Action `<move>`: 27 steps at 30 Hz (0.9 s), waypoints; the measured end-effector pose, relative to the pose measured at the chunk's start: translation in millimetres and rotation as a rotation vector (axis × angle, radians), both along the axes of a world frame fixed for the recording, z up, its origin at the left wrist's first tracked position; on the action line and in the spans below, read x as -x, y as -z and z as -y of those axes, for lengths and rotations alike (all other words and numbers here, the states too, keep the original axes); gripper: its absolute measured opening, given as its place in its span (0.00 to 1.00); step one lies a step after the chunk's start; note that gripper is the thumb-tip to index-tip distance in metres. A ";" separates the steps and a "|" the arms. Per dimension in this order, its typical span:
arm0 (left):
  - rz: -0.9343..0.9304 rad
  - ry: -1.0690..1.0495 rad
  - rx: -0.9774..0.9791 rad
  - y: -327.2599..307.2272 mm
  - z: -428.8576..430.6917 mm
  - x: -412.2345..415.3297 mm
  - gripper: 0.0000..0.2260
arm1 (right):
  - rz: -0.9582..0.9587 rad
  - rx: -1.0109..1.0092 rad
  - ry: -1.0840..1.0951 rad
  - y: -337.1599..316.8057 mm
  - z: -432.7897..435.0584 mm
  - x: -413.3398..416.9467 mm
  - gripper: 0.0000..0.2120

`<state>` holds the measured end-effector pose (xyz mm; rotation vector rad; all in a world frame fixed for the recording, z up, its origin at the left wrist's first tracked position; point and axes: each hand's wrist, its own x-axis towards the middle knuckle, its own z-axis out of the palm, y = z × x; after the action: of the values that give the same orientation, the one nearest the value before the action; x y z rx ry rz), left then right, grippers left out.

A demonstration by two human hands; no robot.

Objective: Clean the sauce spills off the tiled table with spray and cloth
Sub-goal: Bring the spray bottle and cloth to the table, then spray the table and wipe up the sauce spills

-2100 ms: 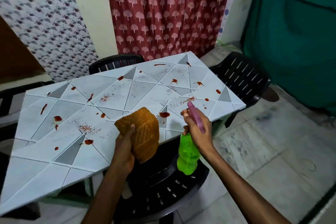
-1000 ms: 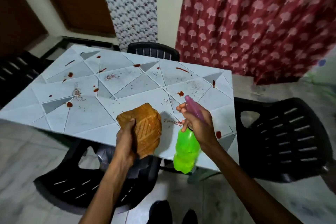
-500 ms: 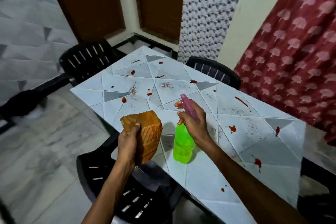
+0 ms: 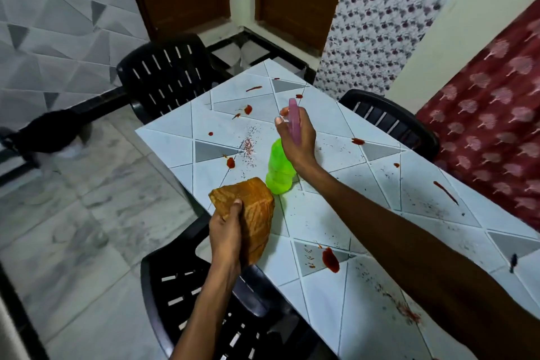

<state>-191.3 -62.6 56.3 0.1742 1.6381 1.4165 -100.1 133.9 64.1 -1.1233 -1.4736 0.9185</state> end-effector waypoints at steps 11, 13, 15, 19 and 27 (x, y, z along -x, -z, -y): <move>0.040 -0.036 -0.026 8.9 -33.8 12.8 0.11 | 0.061 0.048 -0.058 16.7 -25.9 14.6 0.23; 0.038 -0.039 -0.032 5.0 -33.3 9.0 0.10 | 0.151 0.086 -0.098 18.0 -25.3 6.5 0.34; 0.036 -0.034 -0.040 1.1 -31.0 3.8 0.10 | 0.255 0.109 -0.104 19.6 -24.5 -4.4 0.44; 0.013 0.030 -0.039 -5.0 -21.4 -8.8 0.10 | 0.330 0.214 0.006 15.0 3.9 -39.9 0.41; 0.078 0.488 -0.051 -19.5 -2.9 -91.5 0.12 | -0.126 0.779 -0.360 15.8 142.0 -182.8 0.24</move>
<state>-99.8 -59.7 75.8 0.5055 1.3756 1.0742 82.7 -8.1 48.3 -1.3185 -1.2514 1.8844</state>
